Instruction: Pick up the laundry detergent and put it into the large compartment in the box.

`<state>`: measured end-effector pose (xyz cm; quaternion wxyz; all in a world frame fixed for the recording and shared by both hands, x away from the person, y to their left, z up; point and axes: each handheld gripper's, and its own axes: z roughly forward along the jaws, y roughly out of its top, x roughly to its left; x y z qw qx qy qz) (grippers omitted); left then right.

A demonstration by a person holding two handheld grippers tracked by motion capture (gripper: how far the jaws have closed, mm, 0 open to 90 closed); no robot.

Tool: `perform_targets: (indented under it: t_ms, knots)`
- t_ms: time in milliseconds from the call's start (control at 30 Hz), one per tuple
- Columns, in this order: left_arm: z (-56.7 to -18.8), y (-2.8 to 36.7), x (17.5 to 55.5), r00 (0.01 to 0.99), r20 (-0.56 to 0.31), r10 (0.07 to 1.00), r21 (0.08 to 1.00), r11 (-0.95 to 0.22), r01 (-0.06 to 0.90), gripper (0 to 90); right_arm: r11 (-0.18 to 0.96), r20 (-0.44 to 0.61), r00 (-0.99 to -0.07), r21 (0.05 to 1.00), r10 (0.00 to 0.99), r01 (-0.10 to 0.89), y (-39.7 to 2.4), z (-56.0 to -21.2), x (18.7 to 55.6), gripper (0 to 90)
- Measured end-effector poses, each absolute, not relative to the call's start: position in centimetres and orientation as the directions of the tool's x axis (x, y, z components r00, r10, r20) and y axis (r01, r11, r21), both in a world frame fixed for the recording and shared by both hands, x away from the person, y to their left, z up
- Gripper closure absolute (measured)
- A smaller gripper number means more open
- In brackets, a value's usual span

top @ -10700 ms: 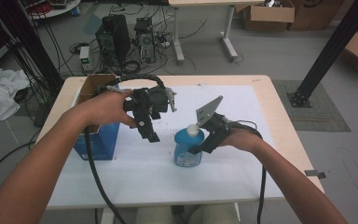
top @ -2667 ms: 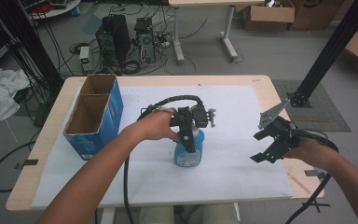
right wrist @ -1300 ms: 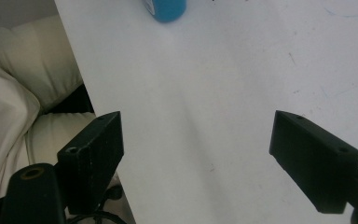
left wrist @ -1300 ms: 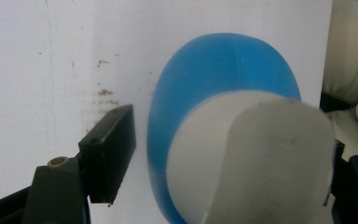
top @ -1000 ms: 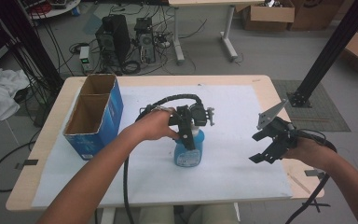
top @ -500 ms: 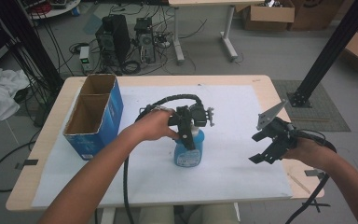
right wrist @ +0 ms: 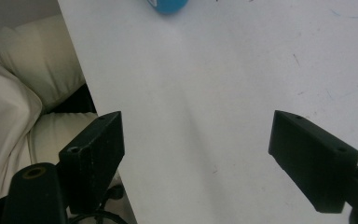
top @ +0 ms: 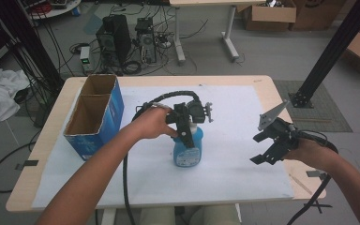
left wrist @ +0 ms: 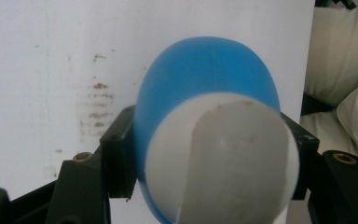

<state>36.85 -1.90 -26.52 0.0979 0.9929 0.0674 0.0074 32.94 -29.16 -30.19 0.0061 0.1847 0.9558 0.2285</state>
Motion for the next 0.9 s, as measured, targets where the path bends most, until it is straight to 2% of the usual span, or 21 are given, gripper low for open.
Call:
perform_targets:
  t_ms: [167, 400, 567, 900]
  knots:
    - [-23.2, -0.8, 36.8, 0.976, 0.037, 0.216, 0.221, -0.954, 0.202, 37.9, 0.828, 0.075, -0.933, 0.440, 0.352, 0.347, -29.1, -30.4, 33.0, 18.1]
    - [-17.6, 0.9, 37.4, 0.923, 0.093, 0.374, 0.259, -0.904, 0.340, 37.9, 0.832, 0.072, -0.938, 0.443, 0.338, 0.334, -28.7, -30.4, 33.2, 18.2]
    - [-14.7, 2.3, 38.0, 0.878, 0.101, 0.468, 0.300, -0.856, 0.422, 37.9, 0.837, 0.069, -0.943, 0.443, 0.327, 0.323, -28.4, -30.1, 33.3, 18.2]
    - [-9.9, 5.9, 38.5, 0.719, 0.110, 0.686, 0.328, -0.708, 0.625, 37.9, 0.841, 0.072, -0.948, 0.445, 0.310, 0.308, -28.0, -29.9, 33.6, 18.1]
